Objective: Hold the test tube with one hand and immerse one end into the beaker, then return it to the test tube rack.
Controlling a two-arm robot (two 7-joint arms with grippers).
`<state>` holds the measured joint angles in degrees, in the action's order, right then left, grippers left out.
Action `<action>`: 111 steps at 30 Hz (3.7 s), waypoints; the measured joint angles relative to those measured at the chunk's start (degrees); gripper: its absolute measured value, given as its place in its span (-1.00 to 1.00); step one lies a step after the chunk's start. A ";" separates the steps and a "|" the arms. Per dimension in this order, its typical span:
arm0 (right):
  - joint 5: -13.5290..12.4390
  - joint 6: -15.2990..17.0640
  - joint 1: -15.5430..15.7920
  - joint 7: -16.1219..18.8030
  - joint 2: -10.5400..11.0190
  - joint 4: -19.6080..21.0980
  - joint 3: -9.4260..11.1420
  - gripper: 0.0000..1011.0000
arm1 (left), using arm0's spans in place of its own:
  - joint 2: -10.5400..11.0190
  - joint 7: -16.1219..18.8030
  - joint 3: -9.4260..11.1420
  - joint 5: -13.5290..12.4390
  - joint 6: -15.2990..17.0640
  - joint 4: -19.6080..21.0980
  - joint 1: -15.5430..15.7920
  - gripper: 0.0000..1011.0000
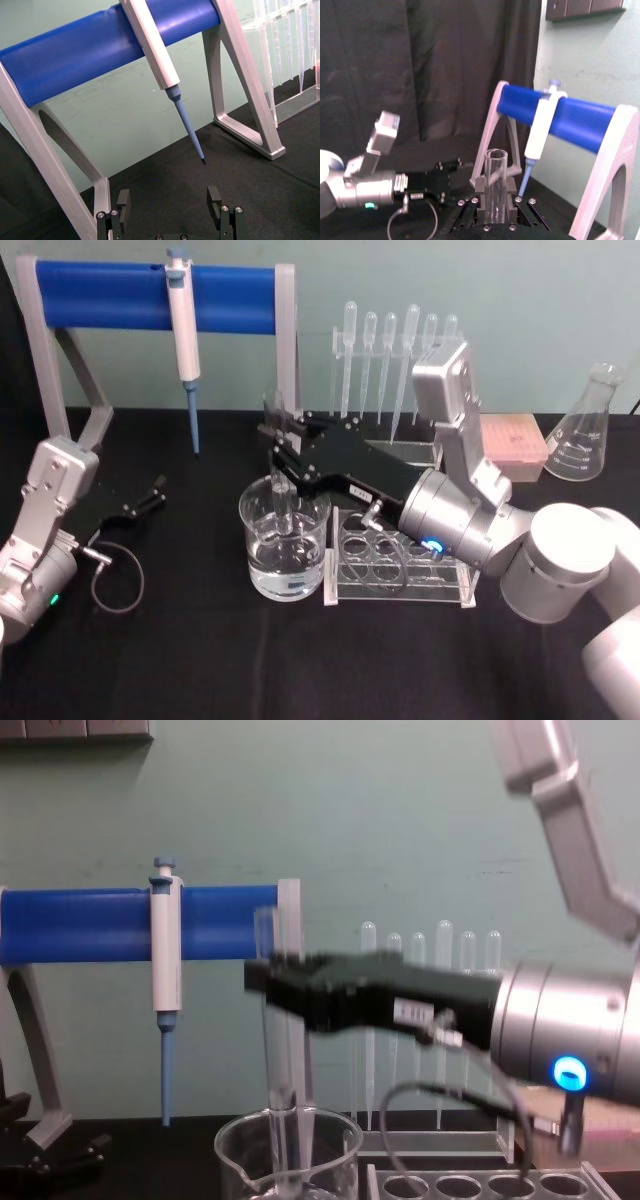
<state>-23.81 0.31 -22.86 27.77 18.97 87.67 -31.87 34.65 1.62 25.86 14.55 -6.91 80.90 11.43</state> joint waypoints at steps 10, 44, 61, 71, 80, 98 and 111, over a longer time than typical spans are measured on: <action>1.20 -5.08 2.41 1.09 -1.58 -5.33 0.01 -0.55 | 0.00 0.00 0.00 0.00 0.00 0.00 0.00 0.98; 1.79 -5.36 2.92 1.08 -1.84 -5.45 0.51 -0.55 | 0.00 0.00 0.00 0.00 0.00 0.00 0.00 0.98; 1.73 -5.35 2.90 1.01 -1.83 -5.45 0.51 -0.55 | 0.00 0.00 0.00 0.00 0.00 0.00 0.00 0.98; 1.73 -5.35 2.90 1.01 -1.83 -5.45 0.51 -0.55 | 0.00 0.00 0.00 0.00 0.00 0.00 0.00 0.98; 1.73 -5.36 2.90 1.02 -1.83 -5.45 0.51 -0.55 | 0.00 0.00 0.00 0.00 0.00 0.00 0.00 0.98; 1.73 -5.36 2.91 1.02 -1.83 -5.45 0.51 -0.55 | 0.00 0.00 0.00 0.00 0.00 0.00 0.00 0.98; 1.73 -5.35 2.91 1.02 -1.83 -5.45 0.51 -0.55 | 0.00 0.00 0.00 0.00 0.00 0.00 0.00 0.98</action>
<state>-22.09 -5.04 -19.95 28.78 17.14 82.22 -31.36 34.65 1.62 25.86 14.55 -6.91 80.90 11.43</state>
